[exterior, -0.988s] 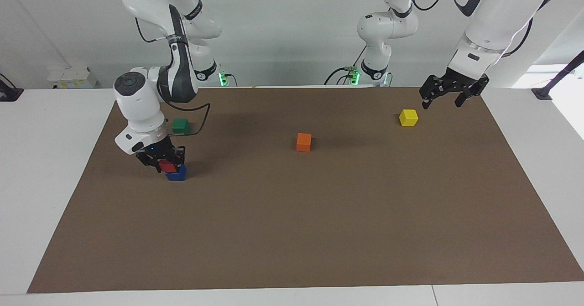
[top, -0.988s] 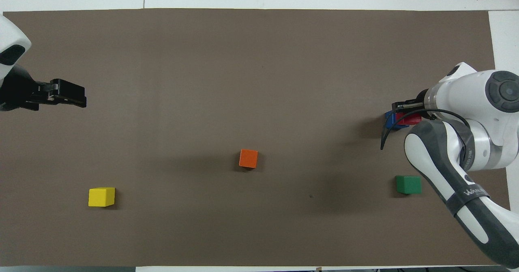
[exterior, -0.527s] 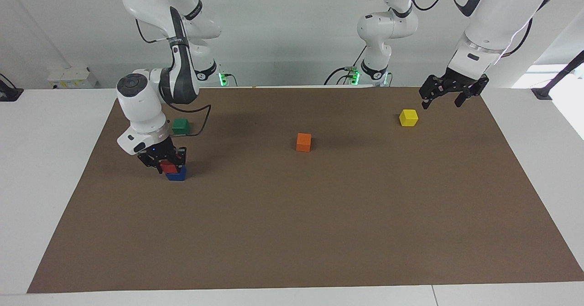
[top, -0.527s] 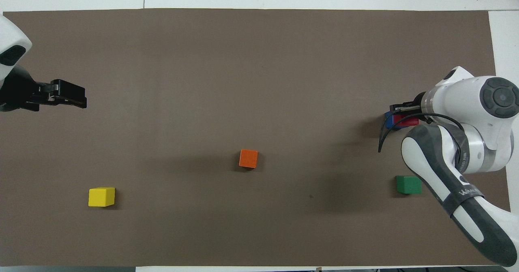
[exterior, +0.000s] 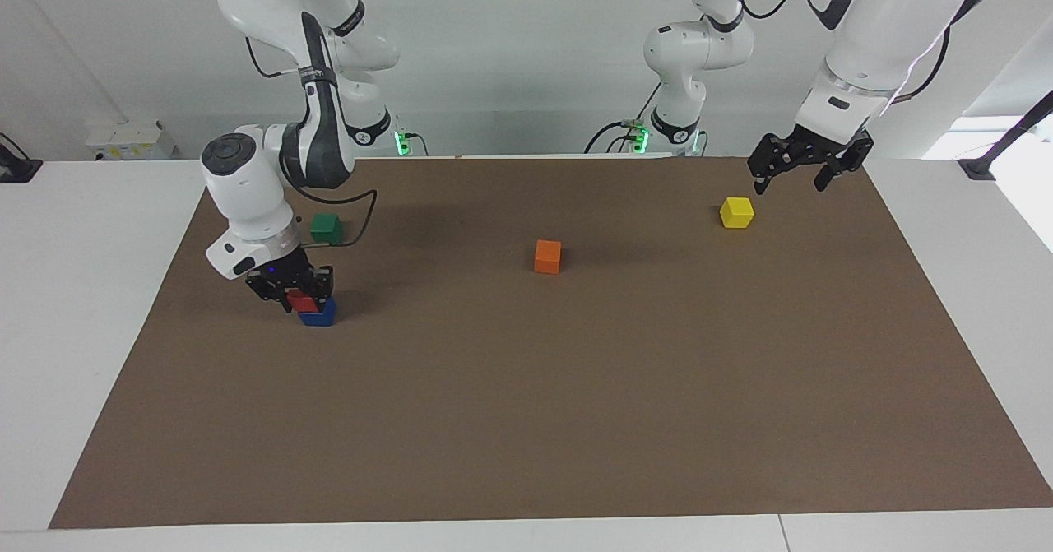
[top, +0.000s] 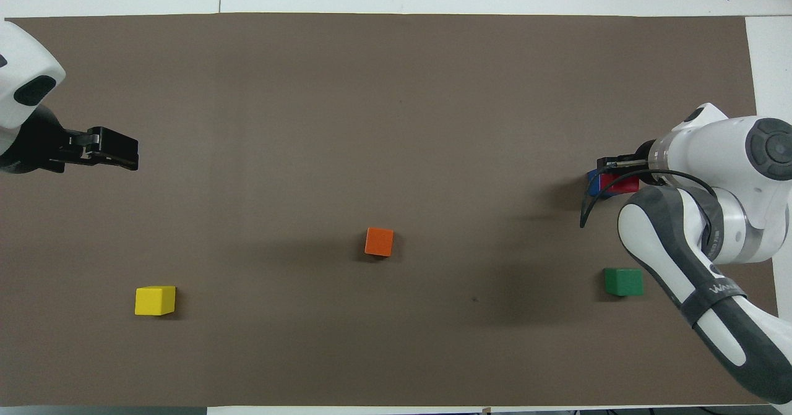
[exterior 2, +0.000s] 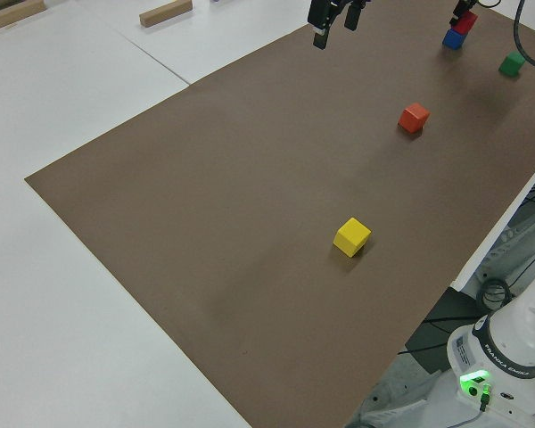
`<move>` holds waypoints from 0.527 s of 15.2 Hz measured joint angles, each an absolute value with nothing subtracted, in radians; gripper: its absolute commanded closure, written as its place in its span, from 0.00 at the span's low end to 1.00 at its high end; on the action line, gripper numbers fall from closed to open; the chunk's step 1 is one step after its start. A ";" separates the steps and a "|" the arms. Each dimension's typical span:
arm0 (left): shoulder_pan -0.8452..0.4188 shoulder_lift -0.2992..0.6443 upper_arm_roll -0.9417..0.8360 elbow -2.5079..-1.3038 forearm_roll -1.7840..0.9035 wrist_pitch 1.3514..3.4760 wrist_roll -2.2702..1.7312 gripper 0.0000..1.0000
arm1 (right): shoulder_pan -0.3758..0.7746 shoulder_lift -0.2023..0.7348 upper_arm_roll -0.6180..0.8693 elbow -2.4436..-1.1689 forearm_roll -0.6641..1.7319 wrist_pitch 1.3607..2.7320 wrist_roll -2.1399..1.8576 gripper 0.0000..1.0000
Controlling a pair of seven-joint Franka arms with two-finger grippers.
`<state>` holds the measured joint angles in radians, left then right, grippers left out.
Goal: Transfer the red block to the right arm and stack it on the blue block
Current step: 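Lower the red cube onto the blue cube with the right gripper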
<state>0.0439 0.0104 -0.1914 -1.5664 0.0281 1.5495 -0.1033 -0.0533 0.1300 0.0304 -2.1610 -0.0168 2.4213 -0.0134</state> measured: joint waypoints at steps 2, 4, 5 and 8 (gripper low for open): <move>0.044 0.010 -0.191 -1.566 0.028 1.549 -0.103 0.00 | -0.053 0.130 0.030 -2.161 -0.014 2.435 -0.013 0.13; 0.044 0.010 -0.191 -1.568 0.028 1.549 -0.103 0.00 | -0.053 0.130 0.031 -2.162 -0.014 2.441 -0.013 0.00; 0.044 0.010 -0.191 -1.570 0.029 1.549 -0.103 0.00 | -0.053 0.130 0.031 -2.162 -0.014 2.441 -0.013 0.00; 0.044 0.009 -0.191 -1.572 0.029 1.546 -0.103 0.00 | -0.053 0.130 0.031 -2.162 -0.013 2.442 -0.013 0.00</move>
